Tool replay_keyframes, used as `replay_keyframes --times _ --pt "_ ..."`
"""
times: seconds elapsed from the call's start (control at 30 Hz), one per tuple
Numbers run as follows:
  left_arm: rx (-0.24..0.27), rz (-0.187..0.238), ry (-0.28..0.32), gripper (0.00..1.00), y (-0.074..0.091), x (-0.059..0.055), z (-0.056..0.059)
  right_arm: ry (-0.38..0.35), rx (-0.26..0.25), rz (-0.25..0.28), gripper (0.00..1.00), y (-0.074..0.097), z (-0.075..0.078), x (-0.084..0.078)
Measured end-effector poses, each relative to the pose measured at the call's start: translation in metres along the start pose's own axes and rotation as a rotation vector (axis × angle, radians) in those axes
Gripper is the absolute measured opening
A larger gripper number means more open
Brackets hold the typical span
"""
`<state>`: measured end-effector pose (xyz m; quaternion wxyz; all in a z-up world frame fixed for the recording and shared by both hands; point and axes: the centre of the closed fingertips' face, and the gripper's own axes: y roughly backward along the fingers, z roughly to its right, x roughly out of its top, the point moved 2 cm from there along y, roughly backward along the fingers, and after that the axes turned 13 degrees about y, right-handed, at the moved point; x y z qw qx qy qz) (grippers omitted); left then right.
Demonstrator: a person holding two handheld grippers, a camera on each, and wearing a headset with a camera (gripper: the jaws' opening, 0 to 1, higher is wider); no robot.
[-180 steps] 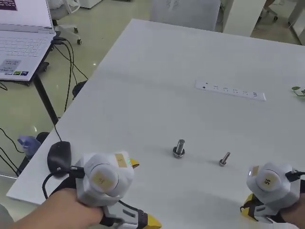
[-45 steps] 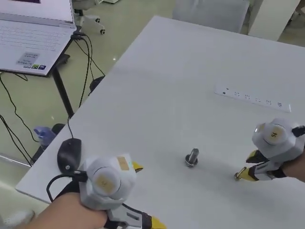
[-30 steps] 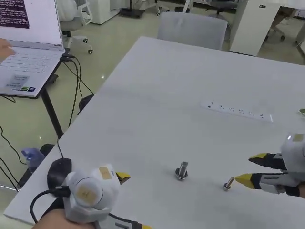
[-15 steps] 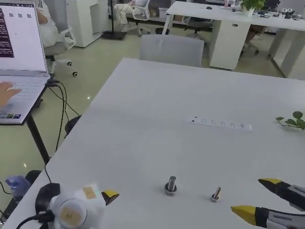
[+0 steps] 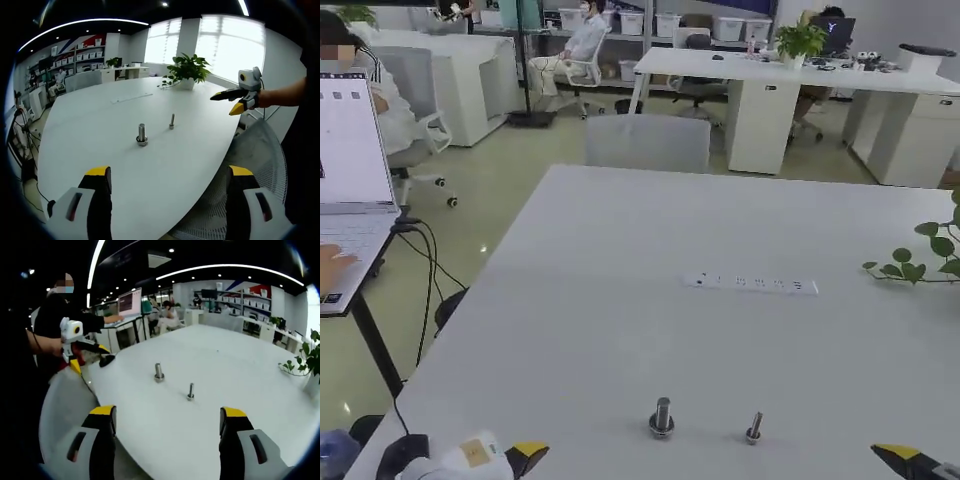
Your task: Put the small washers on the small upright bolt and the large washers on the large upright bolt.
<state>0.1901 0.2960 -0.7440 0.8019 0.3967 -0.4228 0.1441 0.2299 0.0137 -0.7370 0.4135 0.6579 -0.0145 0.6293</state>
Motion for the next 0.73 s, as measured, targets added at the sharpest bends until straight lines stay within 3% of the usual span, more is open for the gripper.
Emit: replay_keyframes --times 0.07,0.23,0.73 --pt "0.004 0.001 0.001 0.97 0.001 0.000 0.000 0.000 0.005 -0.023 0.86 0.003 -0.003 -0.009" --pt "0.007 0.005 0.004 0.97 0.000 0.001 0.001 -0.011 0.005 -0.021 0.86 0.006 -0.004 -0.014" --pt "0.008 -0.012 0.004 0.96 -0.004 -0.004 0.011 -0.014 0.034 -0.045 0.84 0.002 -0.007 -0.020"
